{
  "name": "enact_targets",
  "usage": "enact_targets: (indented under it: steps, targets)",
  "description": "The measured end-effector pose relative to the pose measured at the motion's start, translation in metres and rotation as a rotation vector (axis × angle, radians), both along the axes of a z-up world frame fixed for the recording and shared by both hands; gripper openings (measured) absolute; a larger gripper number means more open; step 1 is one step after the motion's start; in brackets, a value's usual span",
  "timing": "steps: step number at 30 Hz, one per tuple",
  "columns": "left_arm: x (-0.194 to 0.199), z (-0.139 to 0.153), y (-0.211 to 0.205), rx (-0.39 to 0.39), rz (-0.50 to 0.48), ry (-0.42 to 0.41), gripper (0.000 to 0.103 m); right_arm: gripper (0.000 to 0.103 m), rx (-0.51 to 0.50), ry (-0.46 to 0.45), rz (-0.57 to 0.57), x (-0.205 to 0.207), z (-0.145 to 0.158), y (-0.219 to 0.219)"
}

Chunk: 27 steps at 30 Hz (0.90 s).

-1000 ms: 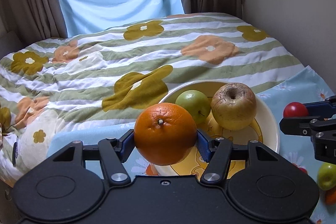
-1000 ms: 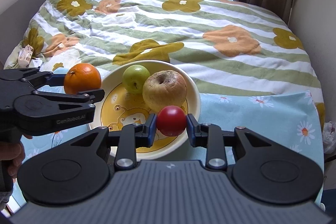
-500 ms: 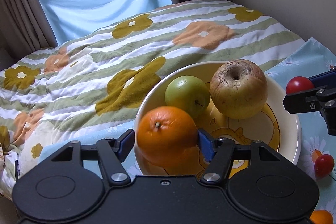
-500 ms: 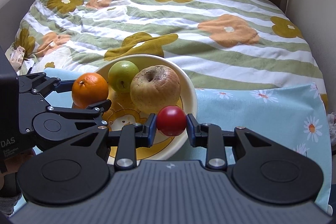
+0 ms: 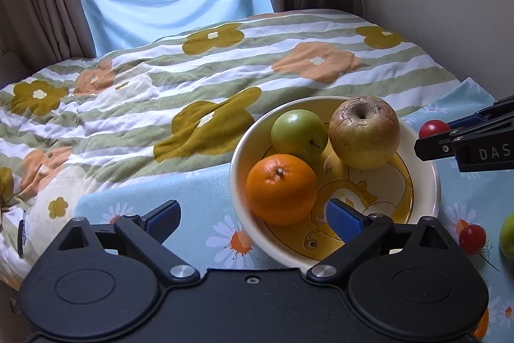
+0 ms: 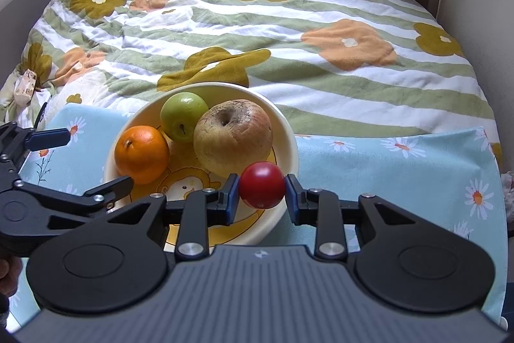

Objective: Organize fruits
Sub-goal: 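Release the orange into the bowl with the left tool while the right tool releases the red fruit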

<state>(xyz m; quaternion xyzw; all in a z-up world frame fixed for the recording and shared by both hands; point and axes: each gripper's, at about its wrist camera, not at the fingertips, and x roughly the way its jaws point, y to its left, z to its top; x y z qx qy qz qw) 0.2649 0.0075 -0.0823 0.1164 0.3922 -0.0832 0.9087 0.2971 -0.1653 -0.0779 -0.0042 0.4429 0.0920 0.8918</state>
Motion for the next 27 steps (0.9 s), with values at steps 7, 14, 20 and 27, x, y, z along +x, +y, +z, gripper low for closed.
enact_targets:
  steps: [7,14,20,27]
  targets:
    - [-0.016,0.008,0.017,-0.015,0.047,0.0,0.099,0.045,-0.008,0.032,0.037,0.003,-0.012,0.017]
    - [-0.023,0.018,0.027,-0.049,0.083,-0.011,0.099,0.045,-0.008,0.056,0.067,0.007,-0.023,0.035]
    - [-0.025,0.019,0.028,-0.06,0.085,-0.011,0.099,0.045,-0.016,0.069,0.083,0.011,-0.03,0.044]
    - [-0.03,0.019,0.029,-0.056,0.082,-0.007,0.099,0.099,-0.056,0.029,0.069,0.006,-0.022,0.048]
